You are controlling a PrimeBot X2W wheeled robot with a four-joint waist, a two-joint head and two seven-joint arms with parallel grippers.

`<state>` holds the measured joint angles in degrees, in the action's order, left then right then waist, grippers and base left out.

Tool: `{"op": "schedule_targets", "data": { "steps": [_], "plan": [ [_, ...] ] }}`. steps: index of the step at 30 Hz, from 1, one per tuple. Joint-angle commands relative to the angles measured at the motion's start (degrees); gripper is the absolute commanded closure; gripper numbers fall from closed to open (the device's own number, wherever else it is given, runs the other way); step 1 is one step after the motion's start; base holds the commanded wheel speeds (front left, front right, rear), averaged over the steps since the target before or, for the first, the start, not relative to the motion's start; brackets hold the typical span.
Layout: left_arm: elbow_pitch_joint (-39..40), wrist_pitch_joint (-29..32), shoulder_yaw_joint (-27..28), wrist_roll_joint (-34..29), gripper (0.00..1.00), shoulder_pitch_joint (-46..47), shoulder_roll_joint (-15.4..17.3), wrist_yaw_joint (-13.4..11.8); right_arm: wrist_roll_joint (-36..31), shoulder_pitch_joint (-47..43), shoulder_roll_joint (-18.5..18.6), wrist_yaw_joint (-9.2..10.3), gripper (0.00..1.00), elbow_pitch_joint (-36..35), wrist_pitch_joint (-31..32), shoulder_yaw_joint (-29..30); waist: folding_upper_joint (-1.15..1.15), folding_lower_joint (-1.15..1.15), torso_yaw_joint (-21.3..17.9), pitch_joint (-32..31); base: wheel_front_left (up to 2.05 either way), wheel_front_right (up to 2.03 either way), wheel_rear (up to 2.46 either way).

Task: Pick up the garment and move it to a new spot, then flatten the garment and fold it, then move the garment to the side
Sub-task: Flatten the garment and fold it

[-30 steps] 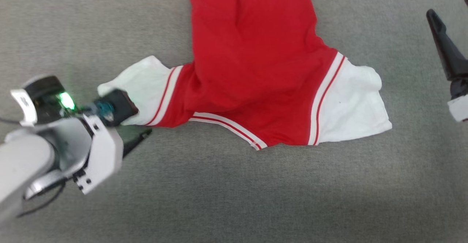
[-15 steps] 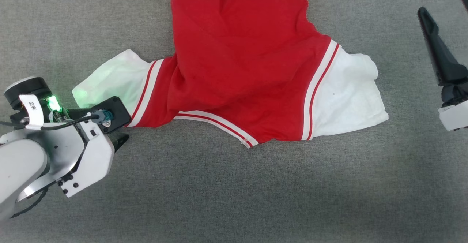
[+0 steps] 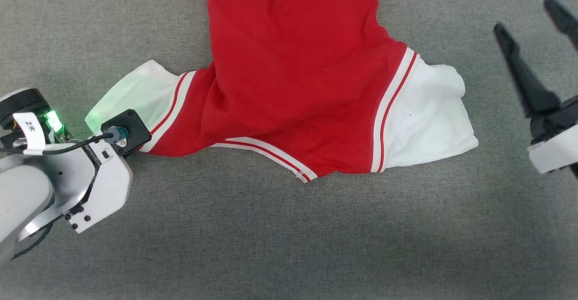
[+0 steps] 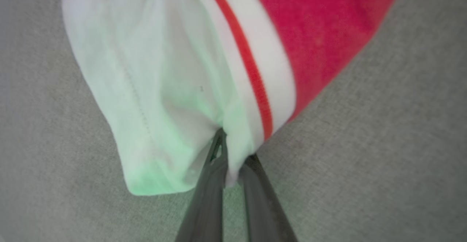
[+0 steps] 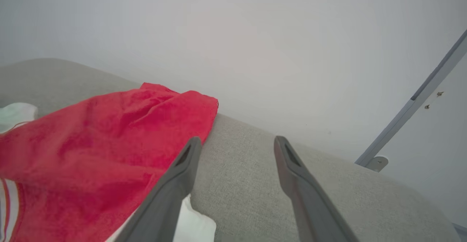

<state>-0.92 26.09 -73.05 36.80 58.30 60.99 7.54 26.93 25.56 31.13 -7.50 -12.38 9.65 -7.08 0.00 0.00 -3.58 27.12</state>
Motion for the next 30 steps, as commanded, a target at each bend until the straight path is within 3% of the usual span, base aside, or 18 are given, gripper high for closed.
{"op": "schedule_targets", "data": {
  "steps": [1,4,11,15,19,30],
  "plan": [
    [-0.8,-0.1,-0.7,0.2,1.0,-0.7,-1.0,-0.2,0.5,-0.8,1.0,0.01,0.0,-0.2,1.1,-1.1,0.0,0.0,0.0,0.0,0.0,0.0,0.0],
    [-0.7,-0.5,-0.7,0.5,1.0,-0.4,-1.6,-0.2,1.7,-2.1,4.6,0.01,0.0,-1.0,4.7,-5.3,0.0,0.0,0.4,0.1,0.0,0.0,0.0],
    [-0.6,-1.5,-0.7,0.7,1.0,1.1,-4.3,-0.2,8.5,-2.4,18.7,0.01,0.0,-4.8,17.1,-18.7,0.0,0.0,2.1,1.4,0.0,0.0,0.0],
    [-0.8,-1.6,-0.7,0.6,1.0,2.0,-5.6,-0.1,10.6,-0.1,23.7,0.01,0.0,-7.0,21.0,-25.6,0.0,0.0,3.0,2.2,0.0,0.0,0.0],
    [-0.8,-1.7,-0.8,0.3,1.0,2.7,-6.8,-0.1,11.2,3.5,25.8,0.01,0.0,-6.8,22.9,-31.2,0.0,0.0,4.1,3.1,0.0,0.0,0.0],
    [-1.8,-3.1,-0.9,1.2,1.0,3.8,-9.4,-0.1,8.8,10.0,26.1,0.16,0.0,-0.6,21.3,-41.9,0.0,0.0,6.1,4.9,0.0,0.0,0.0]
  ]
}}
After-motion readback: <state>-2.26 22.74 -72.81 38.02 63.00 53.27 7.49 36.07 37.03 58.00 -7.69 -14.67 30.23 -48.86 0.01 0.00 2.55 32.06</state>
